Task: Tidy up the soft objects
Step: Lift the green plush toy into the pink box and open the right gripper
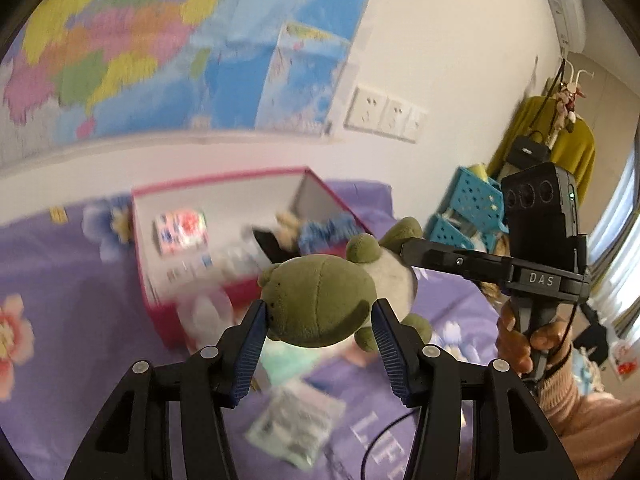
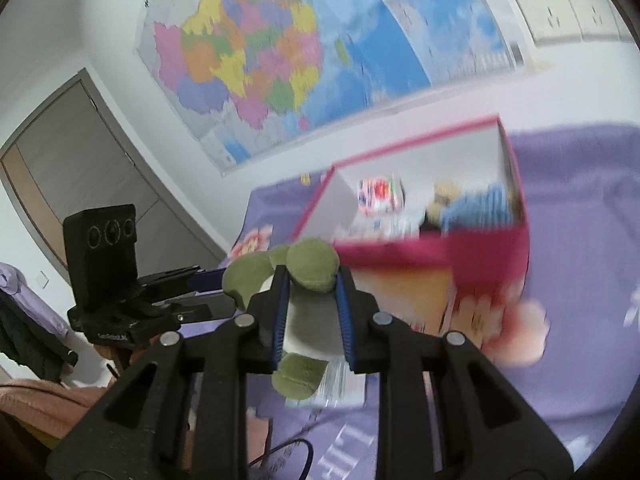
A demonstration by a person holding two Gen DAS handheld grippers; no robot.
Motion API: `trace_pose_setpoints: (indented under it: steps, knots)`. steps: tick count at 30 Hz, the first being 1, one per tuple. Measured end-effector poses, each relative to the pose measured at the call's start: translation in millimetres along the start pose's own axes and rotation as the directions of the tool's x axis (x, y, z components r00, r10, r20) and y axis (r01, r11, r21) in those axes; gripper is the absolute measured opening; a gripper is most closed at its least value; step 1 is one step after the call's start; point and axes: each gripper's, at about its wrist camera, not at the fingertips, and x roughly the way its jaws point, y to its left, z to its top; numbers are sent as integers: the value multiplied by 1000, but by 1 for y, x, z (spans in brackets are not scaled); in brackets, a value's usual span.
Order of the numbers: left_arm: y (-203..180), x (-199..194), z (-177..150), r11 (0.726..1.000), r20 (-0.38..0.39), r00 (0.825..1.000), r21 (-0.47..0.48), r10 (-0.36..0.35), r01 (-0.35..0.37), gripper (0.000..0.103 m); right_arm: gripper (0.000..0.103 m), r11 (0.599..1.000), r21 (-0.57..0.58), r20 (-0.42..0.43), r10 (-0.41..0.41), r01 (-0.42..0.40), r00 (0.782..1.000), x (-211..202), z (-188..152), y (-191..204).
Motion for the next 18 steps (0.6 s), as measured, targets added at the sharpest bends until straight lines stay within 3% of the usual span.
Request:
trace_pose_setpoints:
  steps: [9,18]
  knots:
    - [36,30,45,996,-1,996,-37,87,-86,53,26,1000,20,19,-9,9,1000,42,55,-22]
    - [93,72,51,976,-76,987,-157,138,-149,53,29,995,79,-92,-45,53,995,118,72,-55]
